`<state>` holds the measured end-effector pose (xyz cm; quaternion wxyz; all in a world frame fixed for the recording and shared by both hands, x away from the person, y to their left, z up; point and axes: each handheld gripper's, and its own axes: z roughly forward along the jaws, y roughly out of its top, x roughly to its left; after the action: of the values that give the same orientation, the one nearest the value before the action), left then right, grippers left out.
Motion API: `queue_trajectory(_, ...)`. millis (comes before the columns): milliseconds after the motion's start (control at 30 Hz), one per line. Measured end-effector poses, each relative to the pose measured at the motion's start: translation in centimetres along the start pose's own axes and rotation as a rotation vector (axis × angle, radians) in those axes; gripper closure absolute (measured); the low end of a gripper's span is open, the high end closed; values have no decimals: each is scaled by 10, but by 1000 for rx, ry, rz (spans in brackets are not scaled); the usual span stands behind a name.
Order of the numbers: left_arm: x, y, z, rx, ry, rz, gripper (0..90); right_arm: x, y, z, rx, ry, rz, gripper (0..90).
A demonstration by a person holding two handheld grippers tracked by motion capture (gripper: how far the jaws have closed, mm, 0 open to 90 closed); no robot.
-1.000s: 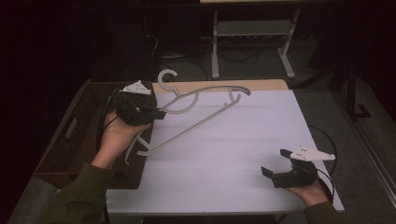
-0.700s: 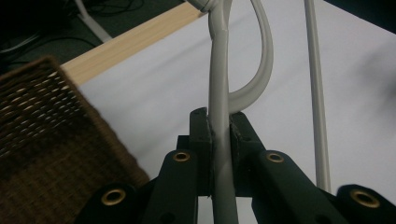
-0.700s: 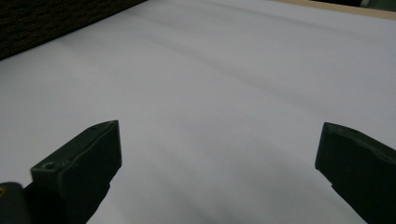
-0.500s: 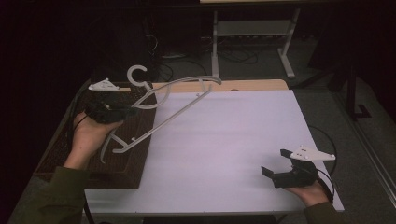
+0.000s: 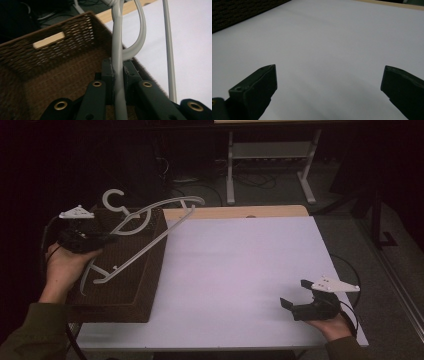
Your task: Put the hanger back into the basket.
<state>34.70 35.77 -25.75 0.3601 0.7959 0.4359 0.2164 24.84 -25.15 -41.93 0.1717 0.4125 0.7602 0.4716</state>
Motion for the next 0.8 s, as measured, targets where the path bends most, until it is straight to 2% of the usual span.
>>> queue_trajectory(300, 31, -17, -14, 10, 62, -29, 825, 0, 0, -1, -5, -5, 0, 17)
queue_trajectory(500, 50, -33, -21, 50, 129, -33, 824, 0, 0, -1, -6, -5, -2, 17)
queue_trajectory(533, 50, -33, -21, 50, 129, -33, 824, 0, 0, -1, -6, -5, -2, 17)
queue_trajectory(633, 63, -43, -26, 56, 149, -44, 824, -1, 0, 0, -5, -5, -3, 17)
queue_trajectory(800, 71, -51, -28, 83, 166, -45, 824, -1, 0, 0, -6, -7, -2, 17)
